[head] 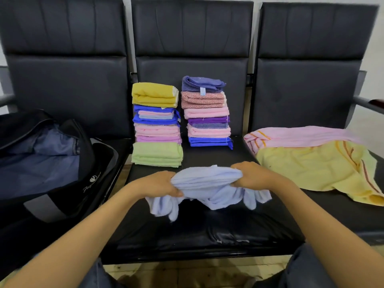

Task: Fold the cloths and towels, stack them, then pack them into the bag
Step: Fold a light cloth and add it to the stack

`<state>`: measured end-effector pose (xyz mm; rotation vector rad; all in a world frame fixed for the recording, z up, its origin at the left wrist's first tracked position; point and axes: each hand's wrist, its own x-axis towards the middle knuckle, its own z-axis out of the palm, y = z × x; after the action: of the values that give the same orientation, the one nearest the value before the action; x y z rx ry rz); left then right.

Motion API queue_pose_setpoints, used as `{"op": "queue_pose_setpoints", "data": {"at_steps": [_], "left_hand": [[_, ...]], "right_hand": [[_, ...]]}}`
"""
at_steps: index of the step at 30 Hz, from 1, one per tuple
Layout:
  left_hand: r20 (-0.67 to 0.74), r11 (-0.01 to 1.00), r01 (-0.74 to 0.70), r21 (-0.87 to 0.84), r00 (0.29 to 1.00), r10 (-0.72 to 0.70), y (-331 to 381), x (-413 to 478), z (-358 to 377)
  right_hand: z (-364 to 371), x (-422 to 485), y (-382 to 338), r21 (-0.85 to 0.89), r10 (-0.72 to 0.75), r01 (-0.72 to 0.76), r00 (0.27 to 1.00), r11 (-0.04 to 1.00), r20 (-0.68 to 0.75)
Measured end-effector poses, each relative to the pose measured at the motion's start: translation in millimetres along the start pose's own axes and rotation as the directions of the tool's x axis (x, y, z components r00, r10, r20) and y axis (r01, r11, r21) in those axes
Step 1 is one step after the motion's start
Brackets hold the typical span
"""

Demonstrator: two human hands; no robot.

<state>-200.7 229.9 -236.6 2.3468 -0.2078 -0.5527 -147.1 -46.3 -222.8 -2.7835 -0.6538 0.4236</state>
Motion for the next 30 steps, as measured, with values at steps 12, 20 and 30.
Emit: {"op": "queue_pose_setpoints", "data": {"at_steps": [12, 20, 30], "left_hand": [[-0.094, 0.961, -0.209, -0.18, 0.976, 0.194, 82, -71, -88], [-0.484, 0.808, 0.162, 0.566, 0.859, 0.167, 82, -36, -75], [-0.652, 0.697, 0.084, 0.713, 0.446, 0.613, 73, -38, -69]], "right_hand": [[-126, -81, -51, 0.347, -0.084, 0.123, 0.988, 0.93, -0.126], [-97, -48, -49, -0.287, 0.108, -0.223, 0.924, 0.932, -0.368], [-83, -27, -30, -0.47, -0.392, -0.142, 0.375, 0.871, -0.84]]}}
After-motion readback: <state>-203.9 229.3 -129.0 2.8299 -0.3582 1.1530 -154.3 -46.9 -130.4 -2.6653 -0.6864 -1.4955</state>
